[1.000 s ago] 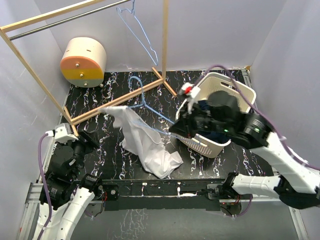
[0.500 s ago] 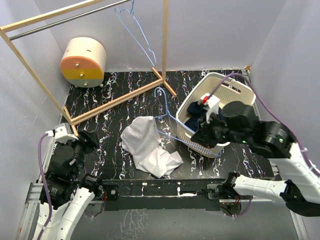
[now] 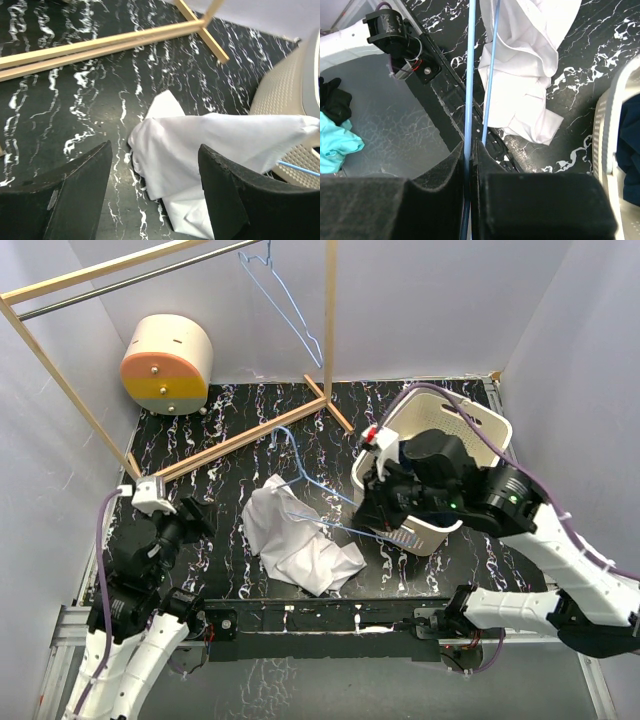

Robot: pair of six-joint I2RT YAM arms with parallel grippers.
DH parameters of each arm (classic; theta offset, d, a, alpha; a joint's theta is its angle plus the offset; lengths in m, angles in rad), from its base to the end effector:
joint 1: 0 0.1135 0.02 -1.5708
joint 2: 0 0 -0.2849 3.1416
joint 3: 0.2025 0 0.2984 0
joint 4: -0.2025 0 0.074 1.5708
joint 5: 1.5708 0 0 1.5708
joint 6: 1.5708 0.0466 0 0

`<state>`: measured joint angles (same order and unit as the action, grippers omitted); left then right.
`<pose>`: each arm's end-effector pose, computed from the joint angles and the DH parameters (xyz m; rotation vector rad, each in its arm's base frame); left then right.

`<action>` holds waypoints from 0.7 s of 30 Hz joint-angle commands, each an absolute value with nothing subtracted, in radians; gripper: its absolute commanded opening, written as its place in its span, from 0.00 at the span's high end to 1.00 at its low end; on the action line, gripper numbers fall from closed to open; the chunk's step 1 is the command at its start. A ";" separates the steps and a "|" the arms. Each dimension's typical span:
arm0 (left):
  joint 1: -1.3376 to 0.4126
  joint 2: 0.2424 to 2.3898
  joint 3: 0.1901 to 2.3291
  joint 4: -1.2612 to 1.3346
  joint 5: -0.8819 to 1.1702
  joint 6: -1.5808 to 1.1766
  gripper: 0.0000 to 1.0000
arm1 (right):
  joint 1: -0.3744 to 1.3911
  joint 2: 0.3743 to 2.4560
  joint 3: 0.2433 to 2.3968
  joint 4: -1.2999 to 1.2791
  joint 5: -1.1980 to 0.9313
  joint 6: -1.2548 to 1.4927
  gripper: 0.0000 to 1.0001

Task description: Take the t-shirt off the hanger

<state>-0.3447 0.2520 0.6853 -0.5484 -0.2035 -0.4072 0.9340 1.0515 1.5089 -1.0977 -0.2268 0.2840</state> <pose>0.1002 -0.0260 0.3480 -0.2067 1.6862 -0.3928 0.1165 0.1752 0.4724 -0.8769 2.1822 0.8936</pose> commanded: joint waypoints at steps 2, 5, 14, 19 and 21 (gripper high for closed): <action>-0.346 0.343 0.681 -0.484 -0.054 -0.355 0.32 | 0.934 1.227 1.692 -0.973 -0.197 0.210 0.92; -0.346 0.353 0.682 -0.488 -0.066 -0.354 0.32 | 0.934 1.445 1.899 -1.009 -0.187 0.173 0.92; -0.346 0.291 0.676 -0.505 -0.128 -0.374 0.33 | 0.942 1.304 1.612 -1.087 -0.096 0.198 0.92; -0.346 0.317 0.676 -0.500 -0.113 -0.368 0.33 | 0.942 1.116 1.529 -1.210 -0.040 0.271 0.92; -0.346 0.338 0.677 -0.496 -0.098 -0.364 0.33 | 0.941 1.074 1.526 -1.215 -0.052 0.291 0.92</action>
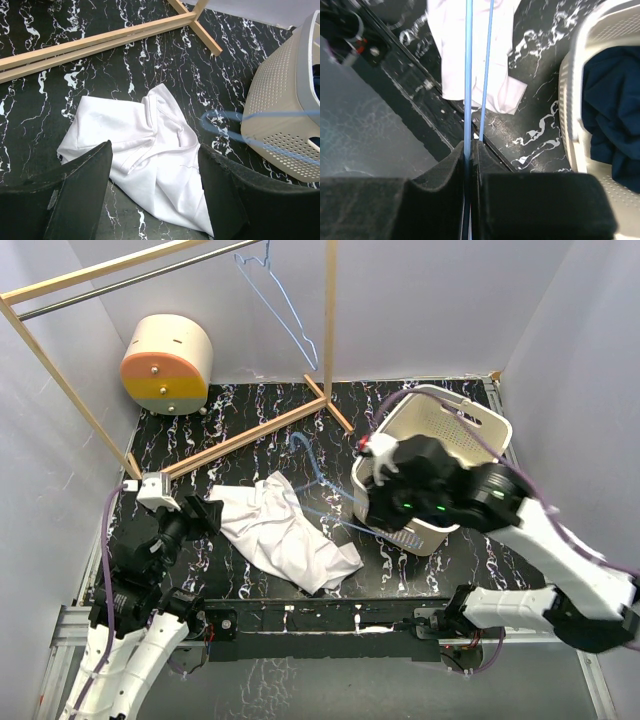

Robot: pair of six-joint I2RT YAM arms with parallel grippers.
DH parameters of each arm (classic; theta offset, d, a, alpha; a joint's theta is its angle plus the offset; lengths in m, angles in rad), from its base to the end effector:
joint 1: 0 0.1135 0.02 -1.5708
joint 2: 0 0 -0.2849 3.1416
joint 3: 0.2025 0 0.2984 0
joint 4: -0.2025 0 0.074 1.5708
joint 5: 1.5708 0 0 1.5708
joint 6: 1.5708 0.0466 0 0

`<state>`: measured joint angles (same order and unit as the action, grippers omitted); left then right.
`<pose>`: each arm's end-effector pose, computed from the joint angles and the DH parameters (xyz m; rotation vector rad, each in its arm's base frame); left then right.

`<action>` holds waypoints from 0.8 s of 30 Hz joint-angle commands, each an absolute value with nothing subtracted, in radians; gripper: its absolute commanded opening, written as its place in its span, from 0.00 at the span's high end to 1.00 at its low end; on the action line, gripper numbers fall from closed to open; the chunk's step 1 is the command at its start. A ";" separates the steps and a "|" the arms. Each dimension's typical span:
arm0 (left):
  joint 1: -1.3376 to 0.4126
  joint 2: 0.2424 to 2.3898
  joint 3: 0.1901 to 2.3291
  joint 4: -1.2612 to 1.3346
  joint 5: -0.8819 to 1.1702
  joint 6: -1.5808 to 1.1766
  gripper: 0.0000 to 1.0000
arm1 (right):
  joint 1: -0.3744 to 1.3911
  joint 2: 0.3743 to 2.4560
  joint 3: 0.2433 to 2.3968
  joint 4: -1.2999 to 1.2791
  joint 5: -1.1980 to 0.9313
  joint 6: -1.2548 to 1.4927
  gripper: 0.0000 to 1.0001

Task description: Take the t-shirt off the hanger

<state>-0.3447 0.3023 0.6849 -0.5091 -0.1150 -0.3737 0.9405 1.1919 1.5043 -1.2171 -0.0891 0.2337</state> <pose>0.1111 -0.0342 0.3479 -0.1117 1.7121 -0.4383 0.1433 0.2034 0.4305 -0.9275 2.3997 0.5884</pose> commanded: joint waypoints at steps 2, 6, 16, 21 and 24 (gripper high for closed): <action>-0.346 0.354 0.678 -0.495 -0.089 -0.364 0.33 | 0.942 1.055 1.526 -1.192 -0.047 0.300 0.92; -0.347 0.360 0.679 -0.495 -0.089 -0.364 0.34 | 0.942 1.082 1.569 -1.080 -0.043 0.286 0.92; -0.346 0.360 0.680 -0.506 -0.120 -0.374 0.34 | 0.903 1.548 2.058 -0.797 0.103 0.129 0.92; -0.345 0.354 0.681 -0.510 -0.129 -0.379 0.34 | 0.786 1.777 2.301 -0.677 -0.042 0.135 0.92; -0.346 0.346 0.680 -0.513 -0.137 -0.383 0.34 | 0.762 1.843 2.354 -0.581 -0.052 0.138 0.92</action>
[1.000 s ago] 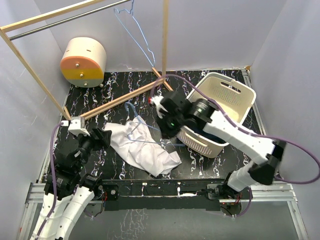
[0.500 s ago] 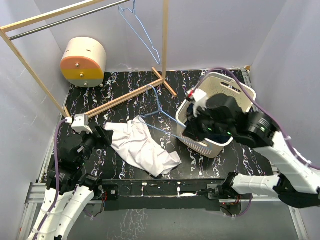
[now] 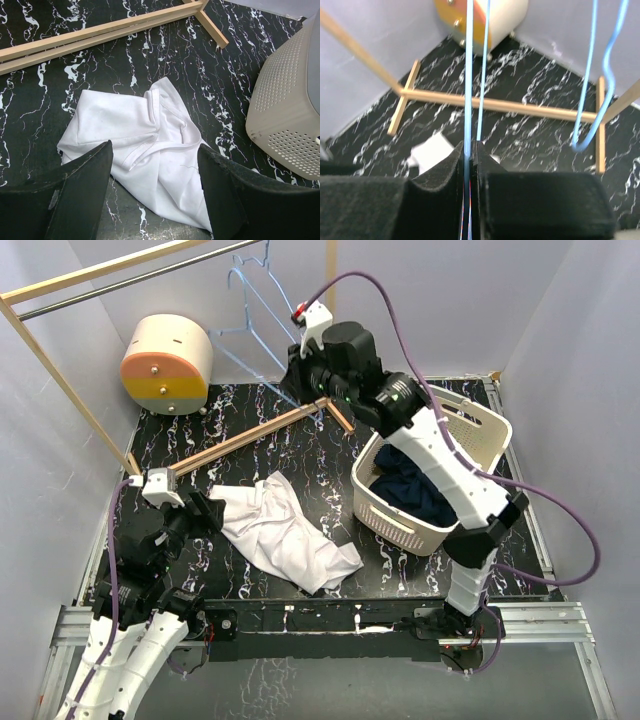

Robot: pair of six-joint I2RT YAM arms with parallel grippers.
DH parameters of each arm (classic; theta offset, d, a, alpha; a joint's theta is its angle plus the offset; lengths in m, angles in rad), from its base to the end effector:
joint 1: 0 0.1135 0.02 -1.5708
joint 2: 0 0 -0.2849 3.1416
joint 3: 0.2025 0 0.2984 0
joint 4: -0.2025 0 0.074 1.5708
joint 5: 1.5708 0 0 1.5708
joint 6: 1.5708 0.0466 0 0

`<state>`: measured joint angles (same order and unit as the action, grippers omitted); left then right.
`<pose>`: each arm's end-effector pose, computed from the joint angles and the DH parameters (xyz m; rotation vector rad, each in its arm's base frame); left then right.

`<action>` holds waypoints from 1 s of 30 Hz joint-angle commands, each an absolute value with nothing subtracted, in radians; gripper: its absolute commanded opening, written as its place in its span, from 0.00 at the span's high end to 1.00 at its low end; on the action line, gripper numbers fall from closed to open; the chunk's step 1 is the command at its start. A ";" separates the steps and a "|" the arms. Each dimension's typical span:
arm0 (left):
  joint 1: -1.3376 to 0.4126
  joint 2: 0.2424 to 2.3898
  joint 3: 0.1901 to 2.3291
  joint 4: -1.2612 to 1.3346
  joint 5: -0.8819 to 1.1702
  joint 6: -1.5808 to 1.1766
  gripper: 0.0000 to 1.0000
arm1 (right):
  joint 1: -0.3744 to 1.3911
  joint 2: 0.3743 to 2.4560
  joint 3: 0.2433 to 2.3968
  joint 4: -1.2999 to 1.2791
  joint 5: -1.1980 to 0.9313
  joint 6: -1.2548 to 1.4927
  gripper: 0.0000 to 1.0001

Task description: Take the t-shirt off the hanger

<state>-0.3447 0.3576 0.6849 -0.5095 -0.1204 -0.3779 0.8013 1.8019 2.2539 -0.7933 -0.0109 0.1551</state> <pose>0.1232 -0.0383 0.3422 -0.1181 1.7666 -0.4207 0.3027 0.3133 0.5321 -0.6317 1.8629 0.6486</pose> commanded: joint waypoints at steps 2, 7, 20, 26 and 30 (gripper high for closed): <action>-0.346 0.344 0.680 -0.515 -0.139 -0.385 0.34 | 0.759 1.860 2.351 -0.519 -0.054 0.133 0.92; -0.345 0.345 0.680 -0.512 -0.136 -0.382 0.34 | 0.758 1.885 2.338 -0.405 -0.071 0.140 0.92; -0.346 0.341 0.680 -0.513 -0.139 -0.382 0.34 | 0.756 2.031 2.515 -0.351 -0.037 0.165 0.92; -0.345 0.327 0.678 -0.518 -0.158 -0.387 0.35 | 0.751 2.103 2.550 -0.289 -0.031 0.190 0.92; -0.345 0.328 0.678 -0.521 -0.162 -0.388 0.35 | 0.749 2.139 2.557 -0.262 -0.022 0.197 0.92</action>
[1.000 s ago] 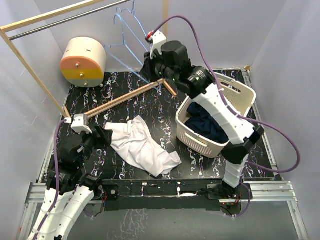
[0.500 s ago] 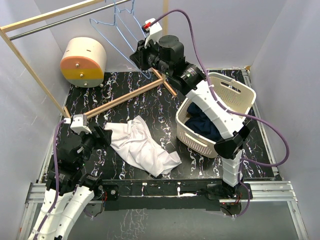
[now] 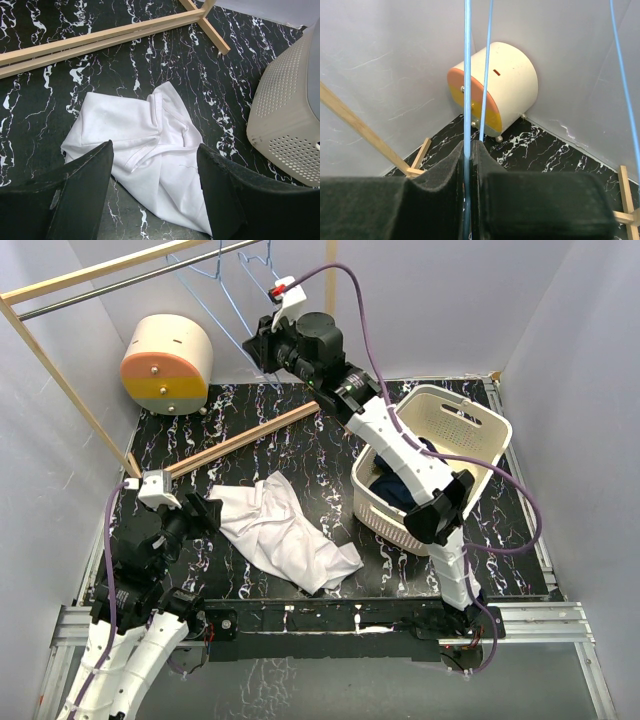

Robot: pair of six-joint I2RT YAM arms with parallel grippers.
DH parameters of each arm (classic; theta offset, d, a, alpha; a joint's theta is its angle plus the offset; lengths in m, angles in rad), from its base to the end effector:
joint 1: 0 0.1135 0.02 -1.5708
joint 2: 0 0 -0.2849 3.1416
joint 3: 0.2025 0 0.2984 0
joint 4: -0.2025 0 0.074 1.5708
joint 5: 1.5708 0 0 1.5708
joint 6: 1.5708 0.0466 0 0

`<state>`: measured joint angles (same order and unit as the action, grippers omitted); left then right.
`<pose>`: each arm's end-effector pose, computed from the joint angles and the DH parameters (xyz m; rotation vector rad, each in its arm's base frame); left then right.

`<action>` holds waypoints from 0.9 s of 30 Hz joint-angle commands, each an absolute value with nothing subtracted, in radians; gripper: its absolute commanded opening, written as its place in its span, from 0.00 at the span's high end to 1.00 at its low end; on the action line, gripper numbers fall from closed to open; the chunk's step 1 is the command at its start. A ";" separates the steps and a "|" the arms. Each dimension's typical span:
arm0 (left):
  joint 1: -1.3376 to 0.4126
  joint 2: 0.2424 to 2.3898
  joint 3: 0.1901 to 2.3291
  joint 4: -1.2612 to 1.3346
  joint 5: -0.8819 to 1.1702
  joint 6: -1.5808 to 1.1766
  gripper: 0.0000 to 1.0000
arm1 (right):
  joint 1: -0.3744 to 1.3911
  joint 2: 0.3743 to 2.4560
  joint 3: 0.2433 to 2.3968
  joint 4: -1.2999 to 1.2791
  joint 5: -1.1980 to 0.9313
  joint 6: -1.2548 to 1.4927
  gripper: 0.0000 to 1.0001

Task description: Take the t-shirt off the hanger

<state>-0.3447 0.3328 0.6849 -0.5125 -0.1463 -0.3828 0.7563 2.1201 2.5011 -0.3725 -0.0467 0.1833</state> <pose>0.1180 -0.0352 0.3445 -0.1419 1.7411 -0.4086 0.3901 0.3710 0.5219 -0.4928 1.5383 0.7709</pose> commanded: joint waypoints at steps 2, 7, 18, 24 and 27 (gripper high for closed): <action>-0.346 0.330 0.680 -0.521 -0.164 -0.390 0.35 | 0.750 2.152 2.558 -0.251 -0.012 0.197 0.92; -0.346 0.325 0.680 -0.527 -0.176 -0.396 0.35 | 0.750 2.109 2.468 -0.245 -0.001 0.188 0.92; -0.345 0.351 0.682 -0.524 -0.171 -0.391 0.35 | 0.742 2.157 2.561 -0.230 0.012 0.166 0.92; -0.346 0.334 0.681 -0.530 -0.180 -0.399 0.35 | 0.740 2.183 2.565 -0.226 0.003 0.167 0.92; -0.346 0.341 0.682 -0.529 -0.181 -0.399 0.35 | 0.741 2.177 2.549 -0.230 -0.001 0.165 0.92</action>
<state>-0.3447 0.3378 0.6849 -0.5251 -0.1703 -0.3969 0.7437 2.1715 2.5183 -0.2848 -0.0025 0.1738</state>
